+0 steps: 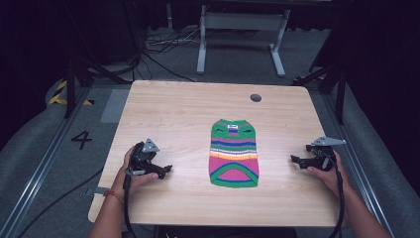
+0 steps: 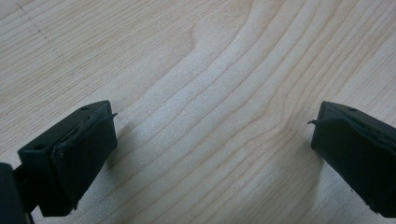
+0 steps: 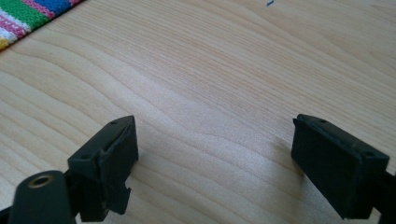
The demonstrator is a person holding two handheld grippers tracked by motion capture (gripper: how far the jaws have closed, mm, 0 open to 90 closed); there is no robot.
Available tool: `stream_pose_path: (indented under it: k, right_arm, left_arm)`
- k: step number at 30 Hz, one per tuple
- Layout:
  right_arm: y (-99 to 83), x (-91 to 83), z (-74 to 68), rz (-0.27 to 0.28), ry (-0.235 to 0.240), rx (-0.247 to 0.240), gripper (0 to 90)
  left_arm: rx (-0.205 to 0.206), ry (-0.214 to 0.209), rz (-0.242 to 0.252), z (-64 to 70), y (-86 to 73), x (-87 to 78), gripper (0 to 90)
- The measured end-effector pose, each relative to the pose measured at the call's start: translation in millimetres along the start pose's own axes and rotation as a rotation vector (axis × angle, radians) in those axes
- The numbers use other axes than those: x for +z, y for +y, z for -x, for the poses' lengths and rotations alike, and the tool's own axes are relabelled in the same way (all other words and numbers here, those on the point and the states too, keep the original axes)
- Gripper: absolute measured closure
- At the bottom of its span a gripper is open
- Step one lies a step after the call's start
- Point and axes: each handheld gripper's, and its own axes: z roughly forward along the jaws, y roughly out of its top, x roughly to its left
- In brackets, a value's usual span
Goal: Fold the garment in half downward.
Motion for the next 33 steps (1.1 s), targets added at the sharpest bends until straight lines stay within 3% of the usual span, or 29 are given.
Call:
stream_pose_path:
  k: [7, 20, 25, 29, 33]
  right_arm:
    - [1.0, 1.0, 0.1, -0.001, 0.025, -0.024, 15.0]
    - [1.6, 0.9, 0.6, -0.007, 0.036, -0.032, 15.1]
    - [1.3, -0.9, -0.6, -0.014, 0.034, -0.029, 16.5]
    - [1.9, -2.4, -0.9, -0.024, 0.039, -0.034, 19.9]
    - [3.3, -4.1, -1.6, -0.031, 0.047, -0.044, 25.6]
  left_arm:
    - [-0.017, 0.010, -0.001, 1.8, -2.2, -2.2, 0.7]
    - [-0.008, 0.006, 0.003, 0.3, -2.3, -2.2, 0.8]
    - [-0.024, 0.006, 0.015, -1.0, -2.5, -5.1, 9.7]
    - [-0.005, 0.005, 0.015, -1.6, -1.0, -7.4, 20.2]
    - [-0.001, 0.018, 0.024, -0.1, 0.4, -7.3, 22.4]
